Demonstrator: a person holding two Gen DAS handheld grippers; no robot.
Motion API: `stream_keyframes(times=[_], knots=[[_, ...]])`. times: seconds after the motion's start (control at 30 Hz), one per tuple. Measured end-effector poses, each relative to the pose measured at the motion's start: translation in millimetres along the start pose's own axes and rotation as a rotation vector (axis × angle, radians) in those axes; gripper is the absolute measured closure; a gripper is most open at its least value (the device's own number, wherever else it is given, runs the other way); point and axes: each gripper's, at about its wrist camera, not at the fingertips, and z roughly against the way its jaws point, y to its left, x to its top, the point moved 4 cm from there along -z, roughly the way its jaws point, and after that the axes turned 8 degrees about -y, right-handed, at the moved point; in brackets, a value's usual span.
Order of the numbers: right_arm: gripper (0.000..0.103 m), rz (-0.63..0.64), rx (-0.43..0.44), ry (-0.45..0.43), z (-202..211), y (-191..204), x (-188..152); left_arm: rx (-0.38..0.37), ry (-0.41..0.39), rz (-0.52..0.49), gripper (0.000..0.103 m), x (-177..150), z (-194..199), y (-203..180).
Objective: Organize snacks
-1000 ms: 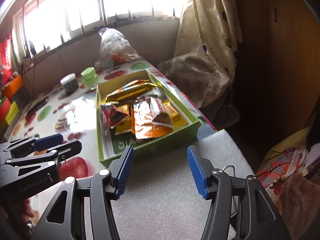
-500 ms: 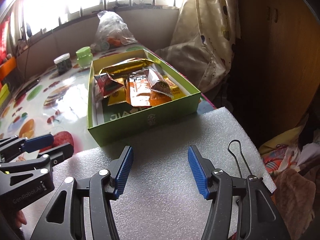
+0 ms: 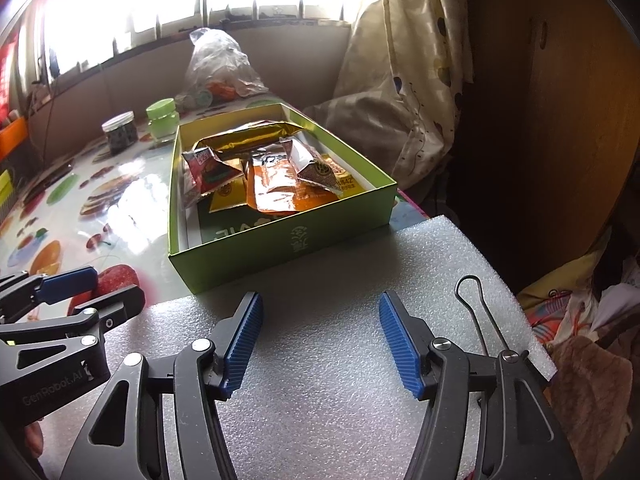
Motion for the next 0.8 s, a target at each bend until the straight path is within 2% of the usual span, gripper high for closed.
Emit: stream_keyframes(times=[0.8], knots=[[0.042, -0.005, -0.008, 0.001, -1.4, 0.6, 0.1, 0.004, 0.000, 0.003, 0.045, 0.0, 0.6, 1.4]])
